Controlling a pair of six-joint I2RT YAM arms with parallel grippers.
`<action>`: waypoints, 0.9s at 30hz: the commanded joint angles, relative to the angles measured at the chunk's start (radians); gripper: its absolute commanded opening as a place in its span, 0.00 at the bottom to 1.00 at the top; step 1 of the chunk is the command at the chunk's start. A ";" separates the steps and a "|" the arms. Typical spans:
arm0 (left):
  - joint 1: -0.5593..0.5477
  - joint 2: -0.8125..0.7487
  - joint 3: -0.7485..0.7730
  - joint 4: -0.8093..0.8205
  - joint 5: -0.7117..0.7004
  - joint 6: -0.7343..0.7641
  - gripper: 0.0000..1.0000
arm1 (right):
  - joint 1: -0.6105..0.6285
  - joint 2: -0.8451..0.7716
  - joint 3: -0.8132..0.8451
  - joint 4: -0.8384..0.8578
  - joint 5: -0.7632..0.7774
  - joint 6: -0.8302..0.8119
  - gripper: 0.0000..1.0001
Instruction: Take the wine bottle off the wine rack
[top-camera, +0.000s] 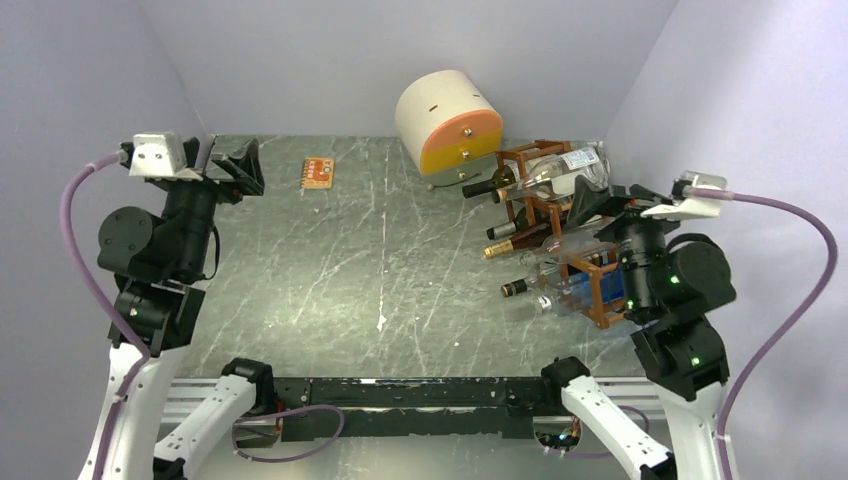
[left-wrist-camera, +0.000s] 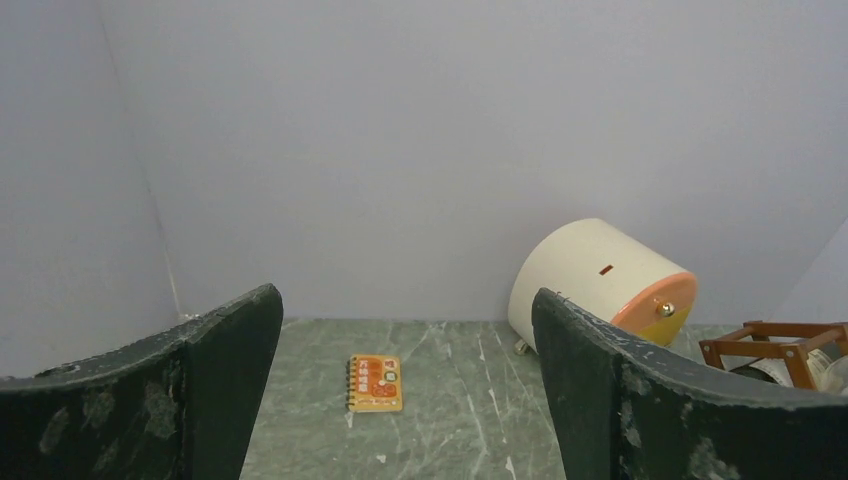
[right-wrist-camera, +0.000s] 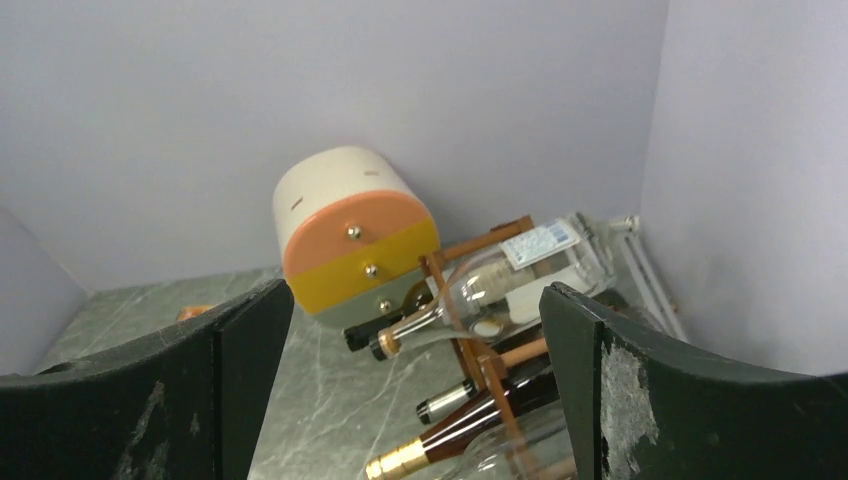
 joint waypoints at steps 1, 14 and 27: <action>-0.011 0.041 -0.014 0.034 -0.011 -0.035 0.98 | 0.056 0.022 -0.058 0.030 0.092 0.061 1.00; -0.003 0.165 -0.088 0.091 0.026 -0.075 0.98 | 0.217 0.068 -0.156 -0.023 0.282 0.186 1.00; 0.010 0.234 -0.139 0.135 0.162 -0.149 0.98 | 0.269 0.082 -0.147 -0.090 0.094 -0.060 1.00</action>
